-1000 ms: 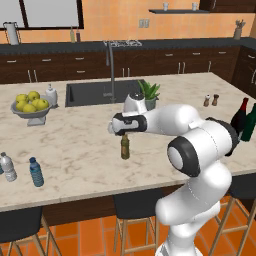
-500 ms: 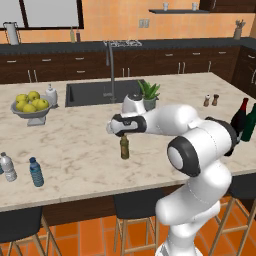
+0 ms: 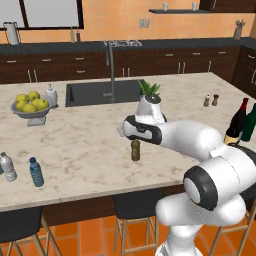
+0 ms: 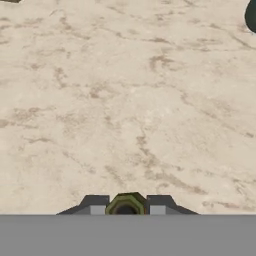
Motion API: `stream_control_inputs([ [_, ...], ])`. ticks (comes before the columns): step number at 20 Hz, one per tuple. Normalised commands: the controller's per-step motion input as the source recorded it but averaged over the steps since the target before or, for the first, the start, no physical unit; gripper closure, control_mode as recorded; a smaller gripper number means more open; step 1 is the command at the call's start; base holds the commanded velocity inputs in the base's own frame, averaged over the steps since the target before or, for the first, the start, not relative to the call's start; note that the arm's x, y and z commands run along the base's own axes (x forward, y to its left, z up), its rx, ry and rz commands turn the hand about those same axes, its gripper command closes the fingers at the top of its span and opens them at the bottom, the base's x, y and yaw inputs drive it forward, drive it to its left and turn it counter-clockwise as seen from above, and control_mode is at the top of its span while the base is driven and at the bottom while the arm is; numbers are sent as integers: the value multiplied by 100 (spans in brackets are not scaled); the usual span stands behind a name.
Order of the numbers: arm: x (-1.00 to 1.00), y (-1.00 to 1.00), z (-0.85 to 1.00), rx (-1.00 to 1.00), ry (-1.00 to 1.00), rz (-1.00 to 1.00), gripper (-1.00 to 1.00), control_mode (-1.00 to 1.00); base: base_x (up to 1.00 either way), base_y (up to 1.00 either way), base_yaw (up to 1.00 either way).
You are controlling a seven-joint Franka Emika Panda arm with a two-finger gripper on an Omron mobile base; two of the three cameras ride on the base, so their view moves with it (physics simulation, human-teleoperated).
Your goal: Move the plastic bottles in the middle to the plastics group, and the glass bottles in the middle to the glass group.
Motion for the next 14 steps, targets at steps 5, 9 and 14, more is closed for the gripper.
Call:
stream_control_inputs([
  [5, -54, -70, 39, 0, -6, 2, 100, -100, 0, 0, 0],
  [9, -33, -76, 29, 0, -1, -10, 100, -100, 0, 0, 0],
  [14, -18, -82, 18, 0, 0, -32, 100, -100, 0, 0, 0],
])
